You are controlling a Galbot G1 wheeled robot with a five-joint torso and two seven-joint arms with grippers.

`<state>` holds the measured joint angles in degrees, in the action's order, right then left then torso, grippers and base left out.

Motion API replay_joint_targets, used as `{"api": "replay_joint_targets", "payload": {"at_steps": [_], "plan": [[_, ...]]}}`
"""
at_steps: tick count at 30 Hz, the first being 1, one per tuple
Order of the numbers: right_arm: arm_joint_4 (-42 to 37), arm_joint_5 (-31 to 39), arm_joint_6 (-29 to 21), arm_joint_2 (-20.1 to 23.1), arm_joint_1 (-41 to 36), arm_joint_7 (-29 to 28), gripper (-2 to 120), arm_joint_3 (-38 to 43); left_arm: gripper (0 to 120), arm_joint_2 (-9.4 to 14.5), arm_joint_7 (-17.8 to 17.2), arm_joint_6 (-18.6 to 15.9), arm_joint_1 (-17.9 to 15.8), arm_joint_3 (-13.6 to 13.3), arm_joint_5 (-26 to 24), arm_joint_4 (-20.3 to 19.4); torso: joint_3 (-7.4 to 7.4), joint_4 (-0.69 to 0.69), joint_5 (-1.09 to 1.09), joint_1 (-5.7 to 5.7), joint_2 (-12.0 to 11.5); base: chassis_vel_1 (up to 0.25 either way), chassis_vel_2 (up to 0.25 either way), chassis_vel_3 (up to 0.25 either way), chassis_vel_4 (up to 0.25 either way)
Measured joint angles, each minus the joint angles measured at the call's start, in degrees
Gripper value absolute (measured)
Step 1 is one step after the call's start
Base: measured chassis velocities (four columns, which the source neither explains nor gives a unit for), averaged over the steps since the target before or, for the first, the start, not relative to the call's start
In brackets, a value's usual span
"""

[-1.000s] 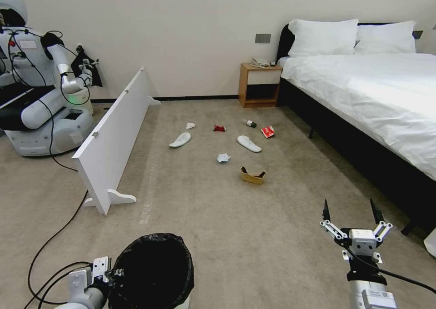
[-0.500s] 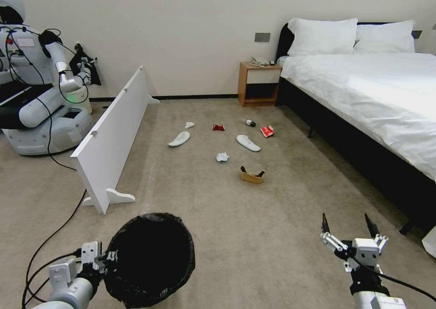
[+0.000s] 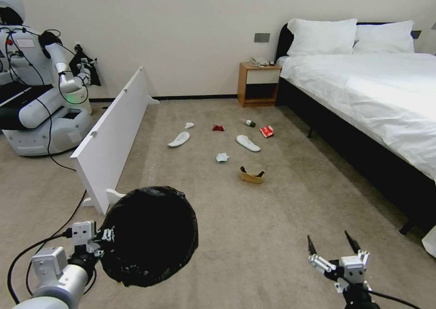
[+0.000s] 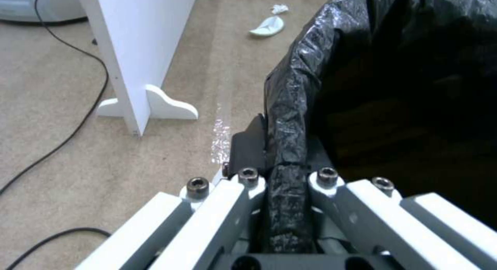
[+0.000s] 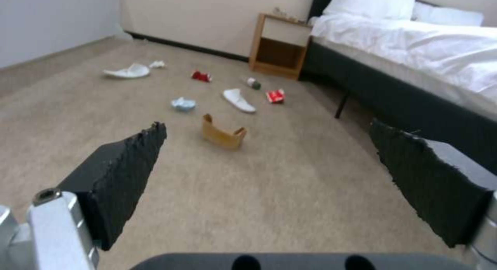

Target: Pick up the trash bin, then pick up the garbage from the floor and place it into the trash bin.

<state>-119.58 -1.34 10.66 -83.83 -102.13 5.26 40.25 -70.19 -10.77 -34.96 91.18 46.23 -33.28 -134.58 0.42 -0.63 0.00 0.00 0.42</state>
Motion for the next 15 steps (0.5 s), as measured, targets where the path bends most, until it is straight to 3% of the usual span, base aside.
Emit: {"api": "replay_joint_targets", "payload": {"at_steps": [10, 15], "plan": [[1.3, -1.2, 1.1, -1.5, 0.2, 0.3, 100, -0.9, 4, -0.3, 0.2, 0.1, 0.4, -0.3, 0.2, 0.7, 0.00, 0.00, 0.00, 0.00, 0.0, 0.000, 0.000, 0.000, 0.000], [1.5, -1.3, 1.5, -1.8, 0.3, 0.8, 100, -0.8, 4, -0.3, 0.3, 0.1, 0.4, -0.4, 0.2, 1.0, 0.00, 0.00, 0.00, 0.00, 0.0, -0.068, 0.072, 0.084, -0.075]]}}
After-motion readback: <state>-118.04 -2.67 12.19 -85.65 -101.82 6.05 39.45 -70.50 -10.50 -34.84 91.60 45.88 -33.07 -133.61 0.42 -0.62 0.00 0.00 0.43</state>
